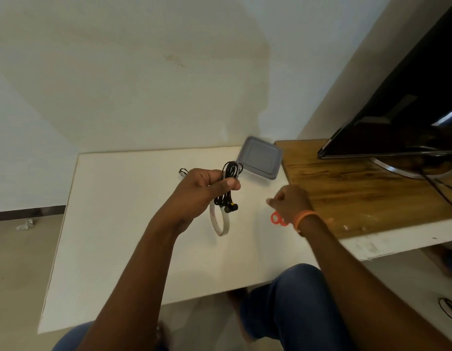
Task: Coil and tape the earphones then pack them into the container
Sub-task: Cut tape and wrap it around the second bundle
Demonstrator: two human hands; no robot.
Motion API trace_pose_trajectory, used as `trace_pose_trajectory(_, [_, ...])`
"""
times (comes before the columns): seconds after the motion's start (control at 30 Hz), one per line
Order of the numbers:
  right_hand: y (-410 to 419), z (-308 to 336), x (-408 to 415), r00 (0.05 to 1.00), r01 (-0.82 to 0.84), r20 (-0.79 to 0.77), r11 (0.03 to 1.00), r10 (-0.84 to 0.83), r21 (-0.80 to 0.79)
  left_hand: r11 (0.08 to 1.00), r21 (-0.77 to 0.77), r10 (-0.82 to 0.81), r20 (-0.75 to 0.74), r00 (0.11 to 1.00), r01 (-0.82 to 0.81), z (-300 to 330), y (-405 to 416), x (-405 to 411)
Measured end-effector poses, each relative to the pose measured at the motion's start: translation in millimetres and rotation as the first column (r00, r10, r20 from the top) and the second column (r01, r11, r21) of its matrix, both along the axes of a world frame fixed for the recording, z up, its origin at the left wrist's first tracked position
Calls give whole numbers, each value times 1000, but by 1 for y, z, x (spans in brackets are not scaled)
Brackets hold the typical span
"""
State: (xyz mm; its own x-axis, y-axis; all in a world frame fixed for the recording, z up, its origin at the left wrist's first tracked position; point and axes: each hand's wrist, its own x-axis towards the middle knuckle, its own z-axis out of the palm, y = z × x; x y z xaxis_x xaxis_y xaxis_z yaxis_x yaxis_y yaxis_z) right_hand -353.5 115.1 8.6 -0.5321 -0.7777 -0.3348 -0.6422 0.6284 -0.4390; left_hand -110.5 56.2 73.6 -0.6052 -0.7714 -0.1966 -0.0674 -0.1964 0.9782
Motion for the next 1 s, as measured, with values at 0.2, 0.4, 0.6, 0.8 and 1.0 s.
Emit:
trace_pose_trajectory(0.2, [12, -40, -1, 966, 17, -258, 984, 29, 175, 999, -32, -3, 44, 999, 5, 2, -3, 5])
trace_pose_trajectory(0.4, [19, -46, -11, 972, 70, -229, 993, -46, 98, 999, -8, -52, -11, 999, 52, 3, -6, 6])
trace_pose_trajectory(0.6, [22, -47, -9, 948, 110, -315, 976, -47, 186, 998, -14, -61, -3, 998, 61, -5, -10, 3])
trace_pose_trajectory(0.8, [21, -44, -9, 969, 216, 74, 954, -236, 208, 997, -10, -71, -25, 997, 70, -8, -11, 3])
trace_pose_trajectory(1.0, [25, -19, 6, 185, 527, 924, 827, -335, 195, 996, -9, -93, -14, 996, 93, -12, -12, 5])
